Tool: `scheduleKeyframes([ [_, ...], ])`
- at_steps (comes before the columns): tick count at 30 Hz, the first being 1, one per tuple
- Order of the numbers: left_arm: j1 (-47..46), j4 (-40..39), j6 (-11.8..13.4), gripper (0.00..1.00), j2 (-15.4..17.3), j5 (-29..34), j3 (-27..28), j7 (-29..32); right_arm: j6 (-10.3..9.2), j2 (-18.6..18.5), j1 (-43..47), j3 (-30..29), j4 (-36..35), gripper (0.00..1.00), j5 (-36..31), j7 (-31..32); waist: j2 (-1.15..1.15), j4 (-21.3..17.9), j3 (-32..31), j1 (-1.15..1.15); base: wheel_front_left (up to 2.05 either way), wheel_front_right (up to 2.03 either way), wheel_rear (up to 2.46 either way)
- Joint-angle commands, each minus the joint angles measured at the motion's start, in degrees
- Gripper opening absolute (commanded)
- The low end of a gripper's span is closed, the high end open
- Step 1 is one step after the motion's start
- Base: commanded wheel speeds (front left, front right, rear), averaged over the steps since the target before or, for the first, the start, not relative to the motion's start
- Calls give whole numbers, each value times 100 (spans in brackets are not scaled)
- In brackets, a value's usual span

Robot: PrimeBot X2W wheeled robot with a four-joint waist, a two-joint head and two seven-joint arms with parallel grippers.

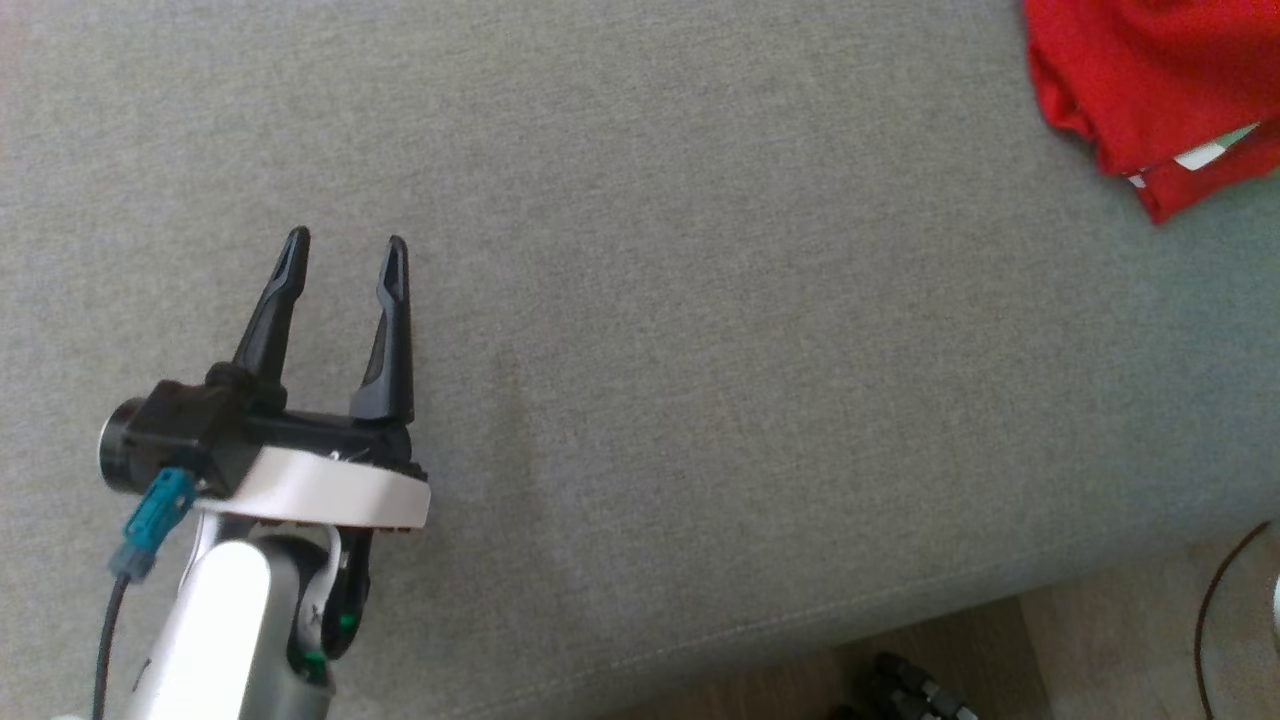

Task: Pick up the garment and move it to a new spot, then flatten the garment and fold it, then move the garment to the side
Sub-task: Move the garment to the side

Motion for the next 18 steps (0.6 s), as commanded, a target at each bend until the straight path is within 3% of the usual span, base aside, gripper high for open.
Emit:
scheduleKeyframes([
  [1, -172, -206, 32, 100, 93, -35, 131, -23, 37, 32, 0, -36, -259, 100, -111, -75, 0, 18, -16, 0, 0, 0, 0],
  [9, -175, -119, 54, 100, 69, -94, 116, -67, 37, 304, 167, 2, -264, 100, -167, -328, 0, 141, -208, 0, 0, 0, 0],
  [18, -117, 187, 85, 100, -47, -272, 194, -216, 37, 649, 335, 417, -157, 100, 334, -776, 0, 438, -728, 0, 0, 0, 0],
])
